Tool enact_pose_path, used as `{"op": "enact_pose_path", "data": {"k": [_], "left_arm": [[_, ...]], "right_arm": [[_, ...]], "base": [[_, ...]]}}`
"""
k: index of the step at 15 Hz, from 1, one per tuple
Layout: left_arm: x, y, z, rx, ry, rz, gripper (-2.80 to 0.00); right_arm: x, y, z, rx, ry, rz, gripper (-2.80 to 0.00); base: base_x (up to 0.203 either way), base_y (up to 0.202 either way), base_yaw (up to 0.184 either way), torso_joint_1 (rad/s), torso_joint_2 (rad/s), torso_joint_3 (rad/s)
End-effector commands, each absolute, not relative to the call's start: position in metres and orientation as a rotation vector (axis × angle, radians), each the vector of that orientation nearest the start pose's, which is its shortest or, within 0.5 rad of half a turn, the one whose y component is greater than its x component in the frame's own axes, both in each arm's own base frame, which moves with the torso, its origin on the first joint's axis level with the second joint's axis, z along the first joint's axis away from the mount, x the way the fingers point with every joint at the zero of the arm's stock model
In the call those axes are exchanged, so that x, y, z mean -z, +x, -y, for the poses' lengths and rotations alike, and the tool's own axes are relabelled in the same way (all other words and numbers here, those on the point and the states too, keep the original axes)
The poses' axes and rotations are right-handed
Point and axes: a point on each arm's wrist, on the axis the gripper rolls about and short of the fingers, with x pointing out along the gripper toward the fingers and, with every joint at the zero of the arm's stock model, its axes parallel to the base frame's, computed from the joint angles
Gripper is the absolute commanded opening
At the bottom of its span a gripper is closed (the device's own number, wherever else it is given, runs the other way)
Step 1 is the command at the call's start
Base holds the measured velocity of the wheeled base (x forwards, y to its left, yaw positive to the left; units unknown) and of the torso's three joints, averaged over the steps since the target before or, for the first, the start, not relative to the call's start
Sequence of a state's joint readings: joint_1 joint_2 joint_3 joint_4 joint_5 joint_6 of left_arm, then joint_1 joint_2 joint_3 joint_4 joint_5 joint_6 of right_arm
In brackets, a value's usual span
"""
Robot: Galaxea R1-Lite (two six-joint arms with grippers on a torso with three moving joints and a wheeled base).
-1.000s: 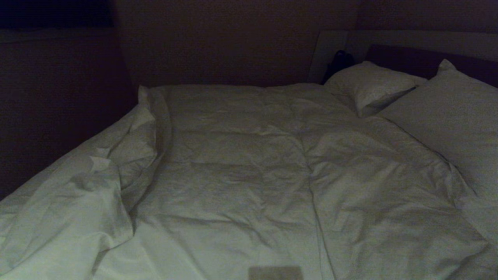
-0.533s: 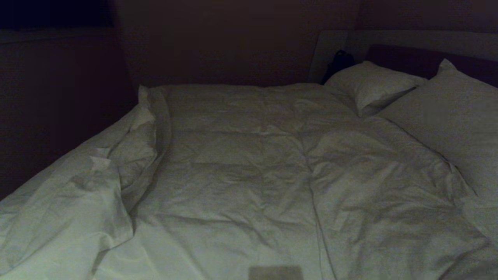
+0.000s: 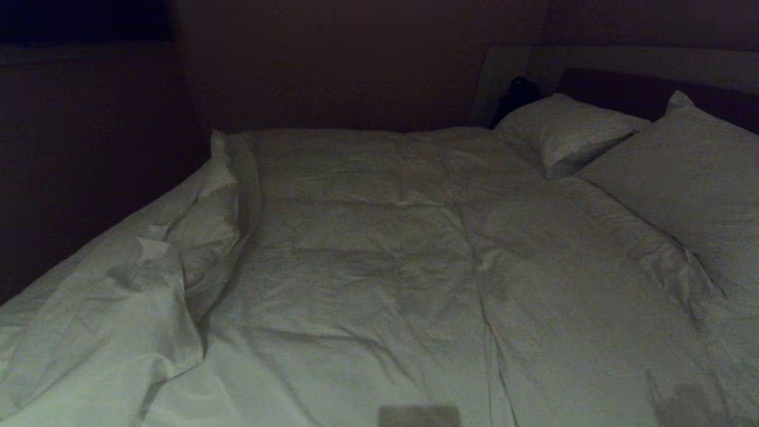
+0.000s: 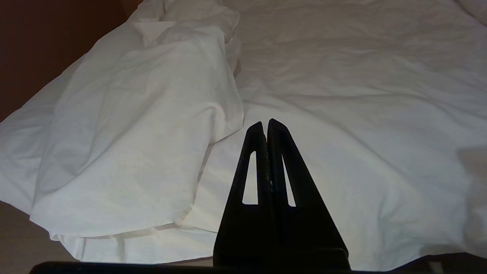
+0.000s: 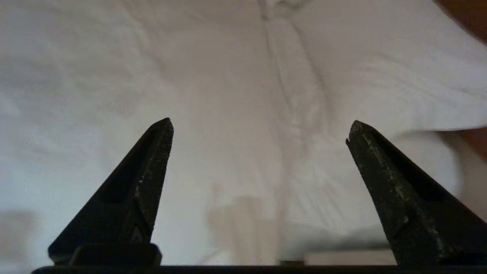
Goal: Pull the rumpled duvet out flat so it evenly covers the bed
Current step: Flatten the corners of the folded blanket
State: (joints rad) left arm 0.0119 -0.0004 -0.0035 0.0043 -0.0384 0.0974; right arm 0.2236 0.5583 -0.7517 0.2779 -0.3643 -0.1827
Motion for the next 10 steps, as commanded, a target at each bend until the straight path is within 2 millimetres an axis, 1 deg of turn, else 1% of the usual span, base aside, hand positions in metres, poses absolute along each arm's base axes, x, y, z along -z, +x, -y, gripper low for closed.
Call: {"op": "enact_pose_path", "data": {"k": [1, 2, 3, 5, 7, 8, 10], "left_arm": [[-0.076, -0.023, 0.001, 0.026, 0.098, 0.000, -2.80], [-0.076, -0.023, 0.001, 0.026, 0.098, 0.000, -2.80], [-0.076, -0.023, 0.001, 0.026, 0.098, 0.000, -2.80], [-0.076, -0.023, 0.001, 0.026, 0.098, 0.000, -2.80], [-0.076, -0.023, 0.001, 0.026, 0.098, 0.000, -2.80], [-0.075, -0.023, 0.001, 0.026, 0.098, -0.002, -2.80], [-0.075, -0.023, 0.001, 0.026, 0.098, -0.002, -2.80]], "right_arm": [[-0.267, 0.021, 0.002, 0.094, -0.102, -0.229, 0.00], [-0.267, 0.029, 0.001, 0.105, -0.095, -0.256, 0.00], [-0.266, 0.045, -0.002, 0.119, -0.093, -0.312, 0.00], [-0.255, 0.089, -0.009, 0.151, -0.083, -0.473, 0.00], [-0.238, 0.124, -0.013, 0.163, -0.035, -0.615, 0.00], [-0.231, 0.136, -0.014, 0.157, 0.004, -0.664, 0.00], [-0.224, 0.146, -0.015, 0.153, 0.045, -0.713, 0.00]], "base": [[0.000, 0.000, 0.000, 0.000, 0.00, 0.000], [0.000, 0.000, 0.000, 0.000, 0.00, 0.000], [0.000, 0.000, 0.000, 0.000, 0.00, 0.000], [0.000, 0.000, 0.000, 0.000, 0.00, 0.000], [0.000, 0.000, 0.000, 0.000, 0.00, 0.000], [0.000, 0.000, 0.000, 0.000, 0.00, 0.000], [0.000, 0.000, 0.000, 0.000, 0.00, 0.000]]}}
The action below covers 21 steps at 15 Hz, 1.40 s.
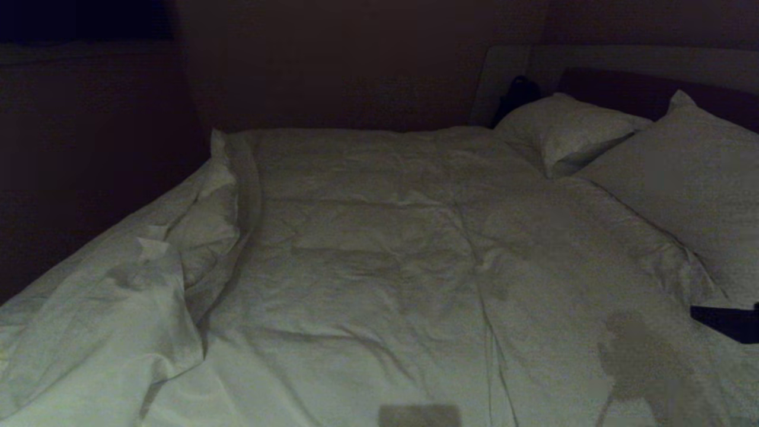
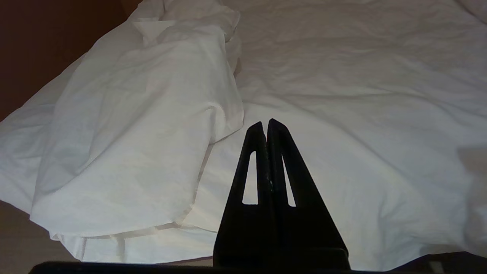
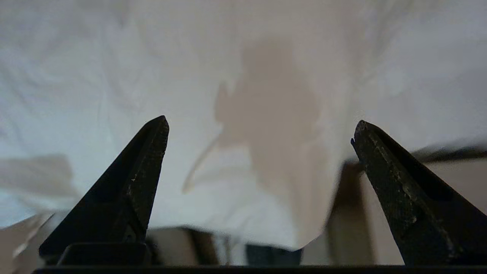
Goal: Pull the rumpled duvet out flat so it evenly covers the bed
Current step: Flatten the corners of the folded blanket
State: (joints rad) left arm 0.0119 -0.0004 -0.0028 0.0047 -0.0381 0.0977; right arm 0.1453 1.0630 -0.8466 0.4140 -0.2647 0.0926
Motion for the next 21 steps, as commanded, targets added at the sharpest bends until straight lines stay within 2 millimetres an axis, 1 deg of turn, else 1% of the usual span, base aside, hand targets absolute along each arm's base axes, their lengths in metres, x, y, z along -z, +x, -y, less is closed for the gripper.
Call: {"op": "enact_pose_path", "data": {"k": [1, 4, 5, 8, 11, 12, 14, 19, 21], "left_arm": [[-0.075, -0.023, 0.001, 0.026, 0.098, -0.002, -2.80], [-0.076, -0.023, 0.001, 0.026, 0.098, 0.000, -2.80], [-0.076, -0.023, 0.001, 0.026, 0.098, 0.000, -2.80], [-0.076, -0.023, 0.001, 0.026, 0.098, 0.000, -2.80], [-0.076, -0.023, 0.001, 0.026, 0.098, 0.000, -2.80], [-0.076, -0.023, 0.001, 0.026, 0.098, 0.000, -2.80], [-0.076, -0.023, 0.001, 0.026, 0.098, -0.001, -2.80], [-0.076, -0.023, 0.001, 0.026, 0.098, 0.000, -2.80], [-0.076, -0.023, 0.001, 0.026, 0.098, 0.000, -2.80]], "right_arm": [[-0.223, 0.146, -0.015, 0.152, 0.047, -0.715, 0.00], [-0.212, 0.147, -0.013, 0.171, 0.076, -0.756, 0.00], [-0.212, 0.147, -0.013, 0.172, 0.080, -0.753, -2.80], [-0.191, 0.146, -0.013, 0.175, 0.097, -0.764, -2.80], [-0.186, 0.146, -0.012, 0.172, 0.104, -0.772, -2.80], [-0.176, 0.142, -0.010, 0.182, 0.106, -0.807, -2.80], [-0.153, 0.136, -0.002, 0.224, 0.143, -0.847, -2.80], [-0.113, 0.138, 0.026, 0.352, 0.234, -0.918, -2.80], [-0.104, 0.137, 0.035, 0.384, 0.261, -0.922, -2.80]], "base": [[0.000, 0.000, 0.000, 0.000, 0.00, 0.000], [0.000, 0.000, 0.000, 0.000, 0.00, 0.000], [0.000, 0.000, 0.000, 0.000, 0.00, 0.000], [0.000, 0.000, 0.000, 0.000, 0.00, 0.000], [0.000, 0.000, 0.000, 0.000, 0.00, 0.000], [0.000, 0.000, 0.000, 0.000, 0.00, 0.000], [0.000, 0.000, 0.000, 0.000, 0.00, 0.000], [0.000, 0.000, 0.000, 0.000, 0.00, 0.000], [0.000, 0.000, 0.000, 0.000, 0.00, 0.000]]}}
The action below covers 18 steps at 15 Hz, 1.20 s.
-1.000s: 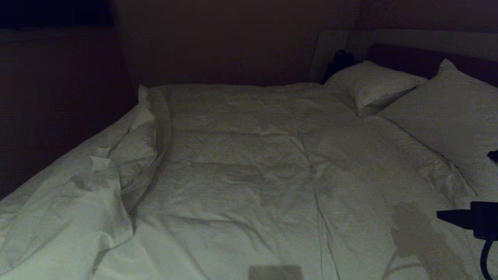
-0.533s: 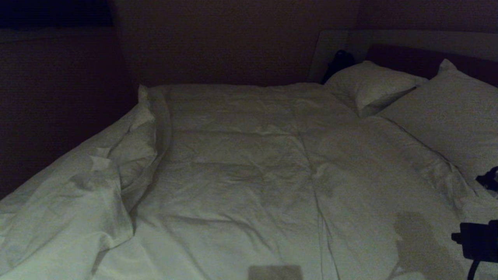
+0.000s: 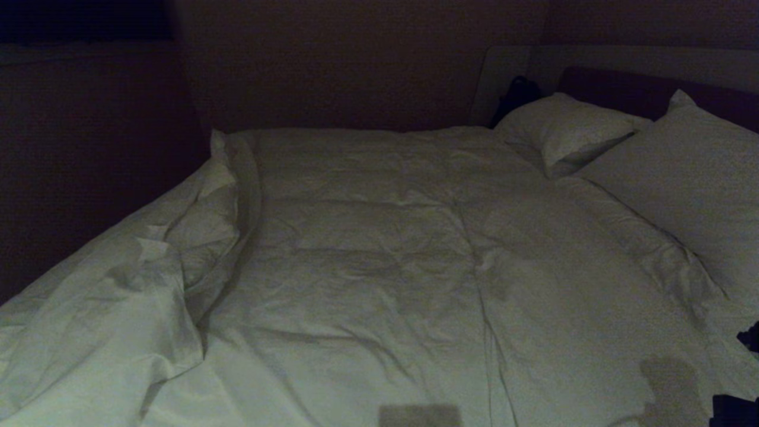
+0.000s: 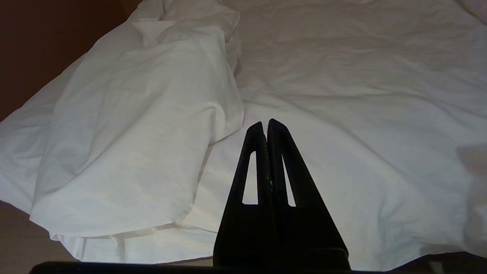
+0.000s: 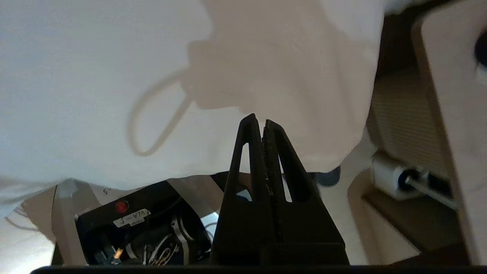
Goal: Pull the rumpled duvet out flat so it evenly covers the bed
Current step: Flatten the corners of the folded blanket
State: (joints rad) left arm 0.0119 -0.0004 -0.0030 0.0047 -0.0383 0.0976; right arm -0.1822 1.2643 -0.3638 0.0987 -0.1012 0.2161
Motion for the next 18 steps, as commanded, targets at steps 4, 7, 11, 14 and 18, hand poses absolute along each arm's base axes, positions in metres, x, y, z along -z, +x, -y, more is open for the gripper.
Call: {"op": "enact_pose_path", "data": {"k": [4, 7, 11, 14, 18], "left_arm": [[-0.076, -0.023, 0.001, 0.026, 0.098, 0.000, -2.80], [-0.076, -0.023, 0.001, 0.026, 0.098, 0.000, -2.80], [-0.076, -0.023, 0.001, 0.026, 0.098, 0.000, -2.80], [-0.075, -0.023, 0.001, 0.026, 0.098, -0.002, -2.80], [-0.076, -0.023, 0.001, 0.026, 0.098, 0.000, -2.80]], "right_arm": [[-0.090, 0.133, 0.045, 0.406, 0.291, -0.959, -2.80], [-0.086, 0.134, 0.047, 0.379, 0.279, -0.948, -2.80], [-0.090, 0.134, 0.045, 0.336, 0.290, -0.917, -2.80], [-0.098, 0.129, 0.043, 0.317, 0.270, -0.863, -2.80], [-0.121, 0.109, 0.029, 0.243, 0.193, -0.689, -2.80]], "base": [[0.000, 0.000, 0.000, 0.000, 0.00, 0.000], [0.000, 0.000, 0.000, 0.000, 0.00, 0.000], [0.000, 0.000, 0.000, 0.000, 0.00, 0.000], [0.000, 0.000, 0.000, 0.000, 0.00, 0.000], [0.000, 0.000, 0.000, 0.000, 0.00, 0.000]]}}
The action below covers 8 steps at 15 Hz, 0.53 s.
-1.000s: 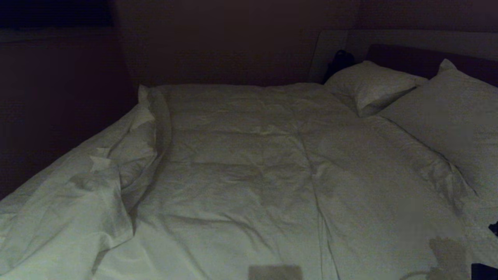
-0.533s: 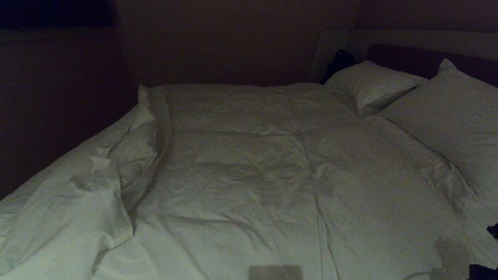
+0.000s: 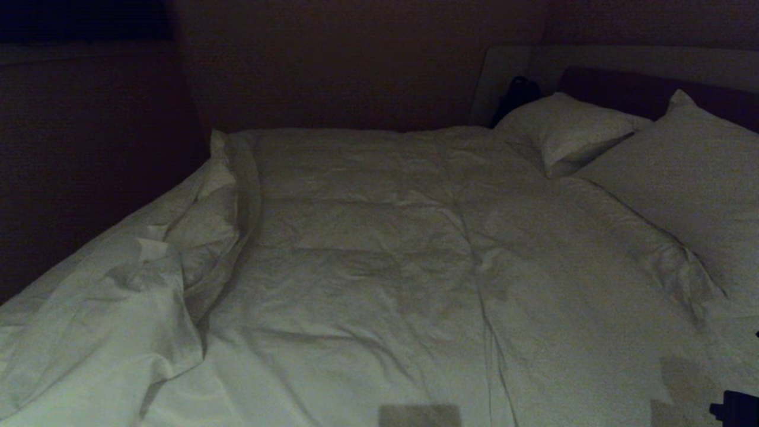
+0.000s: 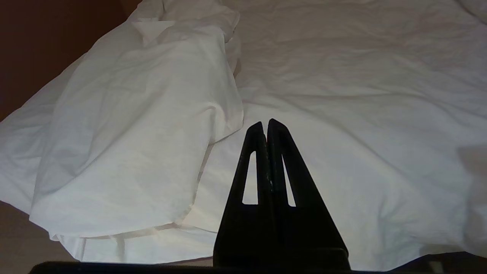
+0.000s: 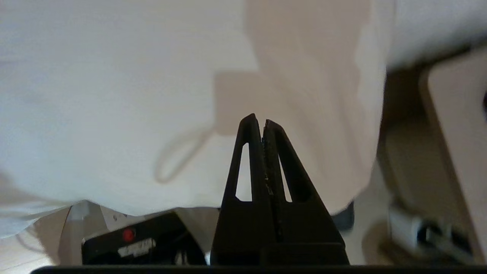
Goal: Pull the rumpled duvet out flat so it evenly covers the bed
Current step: Flatten the corners of the folded blanket
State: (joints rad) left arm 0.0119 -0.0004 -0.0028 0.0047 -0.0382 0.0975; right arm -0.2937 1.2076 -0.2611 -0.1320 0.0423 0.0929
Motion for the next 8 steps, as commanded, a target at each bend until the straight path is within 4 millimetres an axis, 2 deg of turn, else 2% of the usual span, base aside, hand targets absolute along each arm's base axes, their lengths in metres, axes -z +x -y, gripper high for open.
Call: {"op": "enact_pose_path", "data": {"k": [1, 5, 8], "left_arm": [[-0.075, -0.023, 0.001, 0.026, 0.098, -0.002, -2.80], [-0.076, -0.023, 0.001, 0.026, 0.098, 0.000, -2.80], [-0.076, -0.023, 0.001, 0.026, 0.098, 0.000, -2.80]], "right_arm": [[-0.125, 0.103, 0.024, 0.220, 0.177, -0.649, -2.80], [-0.137, 0.082, 0.013, 0.128, 0.147, -0.510, -2.80], [-0.146, 0.056, 0.006, 0.036, 0.140, -0.389, -2.80]], "base": [[0.000, 0.000, 0.000, 0.000, 0.00, 0.000], [0.000, 0.000, 0.000, 0.000, 0.00, 0.000], [0.000, 0.000, 0.000, 0.000, 0.00, 0.000]]}}
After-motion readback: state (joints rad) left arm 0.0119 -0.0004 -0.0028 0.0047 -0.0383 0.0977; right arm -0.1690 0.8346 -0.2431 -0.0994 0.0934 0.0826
